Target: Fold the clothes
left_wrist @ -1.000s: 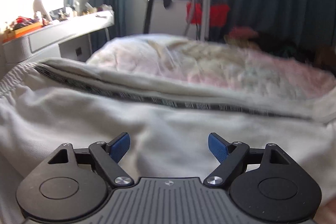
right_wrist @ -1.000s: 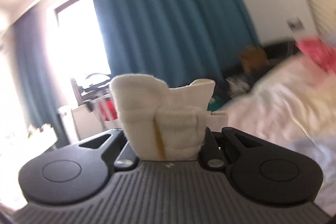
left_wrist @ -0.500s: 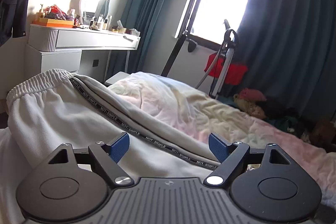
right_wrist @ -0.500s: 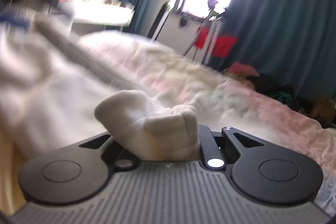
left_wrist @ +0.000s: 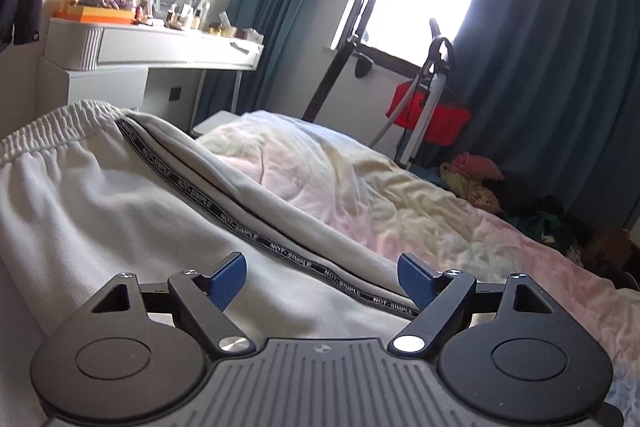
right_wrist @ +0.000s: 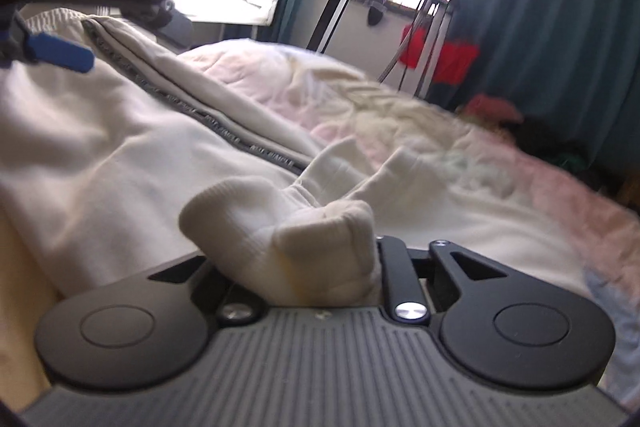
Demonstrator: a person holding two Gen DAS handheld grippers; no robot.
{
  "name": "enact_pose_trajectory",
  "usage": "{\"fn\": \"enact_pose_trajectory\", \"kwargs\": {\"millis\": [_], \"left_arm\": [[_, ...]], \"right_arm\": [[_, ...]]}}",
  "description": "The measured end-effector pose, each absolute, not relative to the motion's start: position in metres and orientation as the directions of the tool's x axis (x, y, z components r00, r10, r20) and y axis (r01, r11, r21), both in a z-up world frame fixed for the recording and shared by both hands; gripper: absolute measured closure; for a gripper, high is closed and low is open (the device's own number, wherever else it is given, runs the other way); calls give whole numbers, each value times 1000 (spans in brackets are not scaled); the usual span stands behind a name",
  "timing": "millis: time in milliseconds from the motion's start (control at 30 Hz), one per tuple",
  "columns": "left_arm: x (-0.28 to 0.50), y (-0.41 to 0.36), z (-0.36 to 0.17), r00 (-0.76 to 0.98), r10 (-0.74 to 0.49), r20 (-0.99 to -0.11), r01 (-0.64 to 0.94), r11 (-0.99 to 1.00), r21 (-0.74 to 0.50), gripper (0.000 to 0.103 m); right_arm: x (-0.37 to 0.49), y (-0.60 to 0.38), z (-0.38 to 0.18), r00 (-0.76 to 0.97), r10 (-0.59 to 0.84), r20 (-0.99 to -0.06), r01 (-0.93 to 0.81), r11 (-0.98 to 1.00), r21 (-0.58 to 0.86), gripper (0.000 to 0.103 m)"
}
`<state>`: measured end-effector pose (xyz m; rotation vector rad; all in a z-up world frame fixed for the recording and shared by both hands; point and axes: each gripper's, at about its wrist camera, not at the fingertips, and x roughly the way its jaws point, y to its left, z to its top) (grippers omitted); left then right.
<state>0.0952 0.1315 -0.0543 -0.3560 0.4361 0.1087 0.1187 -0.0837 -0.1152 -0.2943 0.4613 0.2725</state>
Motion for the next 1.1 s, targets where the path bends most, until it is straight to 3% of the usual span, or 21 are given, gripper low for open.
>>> {"fn": "enact_pose_trajectory", "kwargs": {"millis": [33,100,133,200,300,533,667,767,867,1000,1033,1100], "left_arm": [[95,131,-54,903,23,-429,-174,933,-316,19],[93,130,-53,905,14,-424,-163,934,-317,19],[93,130,-52,907,10,-422,-158,936,-316,19],[91,128,-51,907,-14,-421,-135,936,-324,19],[88,126,-50,905,-62,-421,-95,935,-342,19],[84,114,-51,893,-196,-404,27,922,-385,20],[83,93,-55,868,-304,-393,146,912,-383,25],[84,74,-63,821,-406,-402,255,890,-379,29],[86,53,-76,747,-500,-438,359,858,-367,36],[95,41,-93,714,-472,-517,344,880,-329,43],[98,43,-98,709,-460,-535,323,885,-334,46],[105,47,-105,698,-452,-555,295,888,-352,67]], "right_arm": [[120,-87,-113,845,207,-493,-335,924,-186,70],[120,-97,-102,784,310,-538,-384,923,-28,36],[118,-101,-98,740,379,-556,-421,905,58,14],[111,-107,-91,671,485,-560,-463,865,195,16],[97,-121,-78,662,529,-531,-459,846,271,16],[121,-189,-57,757,371,-538,-185,911,368,17],[171,-221,-63,699,354,-621,-63,896,439,27],[206,-213,-58,697,339,-632,-86,914,396,35],[238,-190,-52,686,337,-644,-136,930,342,36],[276,-159,-57,671,288,-683,-152,955,253,38],[284,-151,-60,668,269,-694,-155,962,223,40],[296,-139,-73,660,204,-723,-154,979,136,41]]}}
